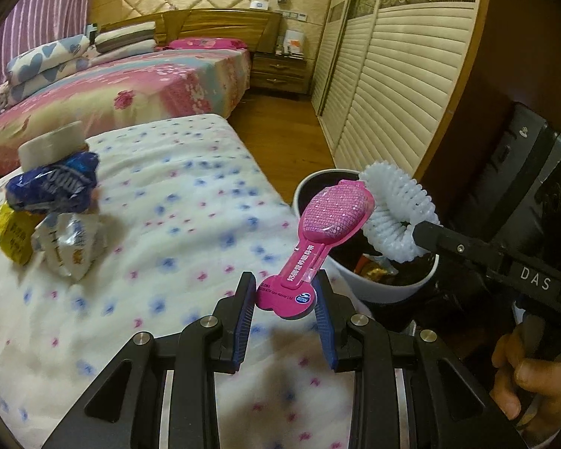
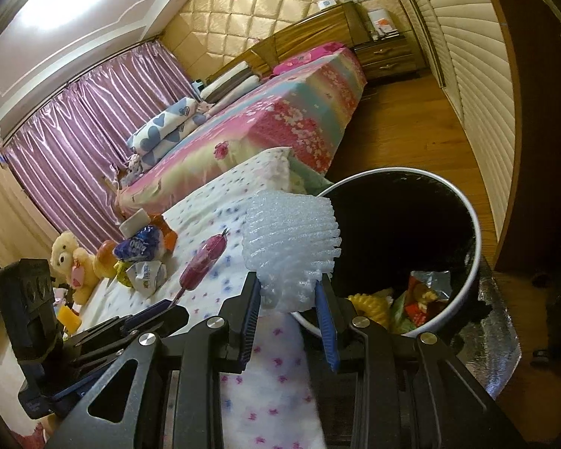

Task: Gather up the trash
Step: 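Carry the hairbrush and white mesh over the black trash bin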

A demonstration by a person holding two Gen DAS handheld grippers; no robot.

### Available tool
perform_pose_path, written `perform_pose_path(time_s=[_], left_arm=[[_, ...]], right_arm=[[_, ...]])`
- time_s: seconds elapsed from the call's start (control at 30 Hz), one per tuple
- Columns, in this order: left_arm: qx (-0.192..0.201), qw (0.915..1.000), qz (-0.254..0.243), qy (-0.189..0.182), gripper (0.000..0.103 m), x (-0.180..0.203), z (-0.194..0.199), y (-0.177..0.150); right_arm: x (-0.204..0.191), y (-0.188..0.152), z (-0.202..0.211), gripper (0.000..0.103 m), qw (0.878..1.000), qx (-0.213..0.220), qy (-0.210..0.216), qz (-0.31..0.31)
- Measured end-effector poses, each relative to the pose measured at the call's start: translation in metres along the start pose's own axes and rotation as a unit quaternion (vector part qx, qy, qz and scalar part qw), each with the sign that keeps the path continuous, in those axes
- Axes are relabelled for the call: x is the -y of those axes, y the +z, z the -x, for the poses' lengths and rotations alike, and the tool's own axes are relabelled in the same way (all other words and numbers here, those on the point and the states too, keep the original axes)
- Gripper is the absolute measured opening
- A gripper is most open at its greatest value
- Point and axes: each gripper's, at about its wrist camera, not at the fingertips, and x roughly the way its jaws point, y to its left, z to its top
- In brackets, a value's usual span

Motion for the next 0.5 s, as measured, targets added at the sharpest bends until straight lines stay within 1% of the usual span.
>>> perform_pose_path(time_s=[0.5], left_arm=[[-0.01, 0.9994, -0.033, -0.004, 0.03, 0.025, -0.031, 0.014]], right_arm=[[0.023, 0.005, 0.002, 0.03, 1.0, 0.0, -0.015, -0.011]])
